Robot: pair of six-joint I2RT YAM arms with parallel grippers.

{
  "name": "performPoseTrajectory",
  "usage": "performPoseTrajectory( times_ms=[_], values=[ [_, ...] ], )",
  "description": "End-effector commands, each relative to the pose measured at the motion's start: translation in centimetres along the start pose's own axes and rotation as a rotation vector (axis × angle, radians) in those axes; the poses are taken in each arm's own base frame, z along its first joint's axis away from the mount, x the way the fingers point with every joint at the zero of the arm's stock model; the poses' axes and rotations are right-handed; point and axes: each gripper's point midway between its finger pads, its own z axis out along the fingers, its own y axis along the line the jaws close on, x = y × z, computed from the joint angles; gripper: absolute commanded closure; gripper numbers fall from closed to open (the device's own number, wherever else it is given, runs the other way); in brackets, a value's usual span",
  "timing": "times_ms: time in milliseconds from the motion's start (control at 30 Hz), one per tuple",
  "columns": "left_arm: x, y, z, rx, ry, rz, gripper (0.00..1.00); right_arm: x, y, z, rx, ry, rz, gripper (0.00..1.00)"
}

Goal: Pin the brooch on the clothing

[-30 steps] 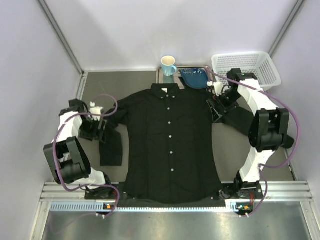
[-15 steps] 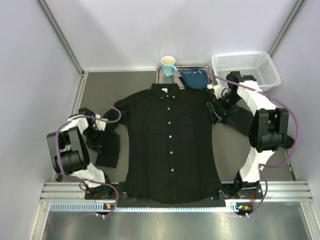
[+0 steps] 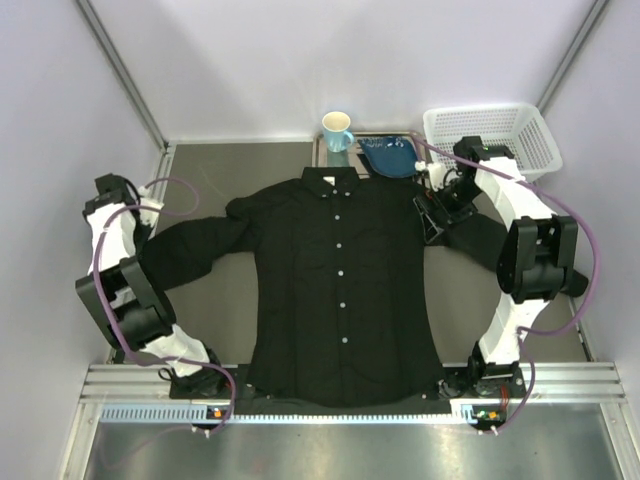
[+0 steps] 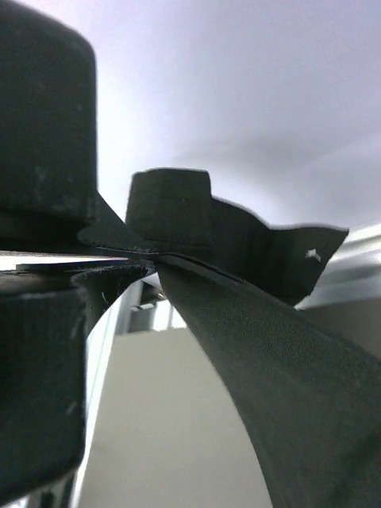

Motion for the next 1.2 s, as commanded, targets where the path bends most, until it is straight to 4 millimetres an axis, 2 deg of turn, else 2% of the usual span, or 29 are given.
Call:
performPoseTrajectory(
  times_ms=[0,133,233,367,500,567,633,667,733,767,800,833,900,933,967,1000,1033,1100,1167],
  values=[
    [5.0,2.1,0.1,-0.012,0.185,0.118,1.00,-1.6,-0.1,-0.7,0.009,-0.043,-0.012,0.06],
    [7.9,4.2,0.3,-0.040,0.247,0.099,1.00,-1.4,0.0,-0.4,0.002,-0.037,-0.012,0.06],
    [8.9,5.2,-0.1,-0.055,0.274,0.102,1.00,-1.3,0.1,-0.3,-0.003,-0.035,-0.013,0.06],
    [9.9,4.5,-0.2,-0.024,0.313,0.120,1.00,-1.4,-0.1,0.0,-0.008,-0.033,-0.009,0.05],
    [10.2,3.4,0.8,0.023,0.334,0.085,1.00,-1.8,-0.1,0.2,-0.018,-0.035,-0.006,0.05],
    [9.8,3.2,1.1,0.029,0.321,0.047,0.93,-2.0,0.0,0.2,-0.018,-0.042,-0.012,0.05],
    [9.4,2.9,1.4,0.042,0.306,0.033,0.78,-2.1,0.2,0.3,-0.023,-0.039,-0.021,0.05],
    [8.7,3.0,1.0,0.037,0.275,0.005,0.62,-2.1,0.3,0.3,-0.022,-0.037,-0.030,0.05],
    [6.5,1.5,0.4,0.111,0.174,0.000,0.50,-2.2,0.6,0.3,-0.030,-0.043,-0.035,0.05],
    [5.2,1.4,-0.3,0.113,0.125,-0.022,0.44,-2.3,0.7,0.2,-0.032,-0.047,-0.038,0.05],
    [3.1,-0.3,-0.8,0.165,0.057,0.002,0.41,-2.3,0.9,0.2,-0.039,-0.048,-0.040,0.06],
    [1.7,-0.9,-1.2,0.172,0.020,0.010,0.39,-2.4,1.4,0.4,-0.051,-0.047,-0.048,0.06],
    [-2.6,-3.3,-2.0,0.202,-0.095,0.040,0.35,-2.4,2.0,0.3,-0.059,-0.055,-0.074,0.06],
    [-4.1,-4.3,-2.2,0.227,-0.132,0.052,0.34,-2.0,2.6,0.7,-0.077,-0.046,-0.080,0.07],
    [-6.5,-6.1,-2.5,0.268,-0.186,0.051,0.34,-2.1,3.1,0.6,-0.081,-0.056,-0.108,0.07],
    [-7.9,-7.0,-2.5,0.299,-0.222,0.042,0.33,-2.0,3.5,0.7,-0.085,-0.057,-0.125,0.07],
    [-10.1,-8.5,-2.7,0.368,-0.297,0.036,0.33,-1.3,4.0,1.1,-0.101,-0.042,-0.135,0.07],
    [-13.2,-10.8,-2.3,0.440,-0.337,0.019,0.33,-1.3,5.0,1.4,-0.098,-0.050,-0.207,0.10],
    [-16.8,-12.8,-1.4,0.484,-0.381,0.017,0.34,-0.1,5.5,2.4,-0.099,-0.018,-0.253,0.15]
  ],
)
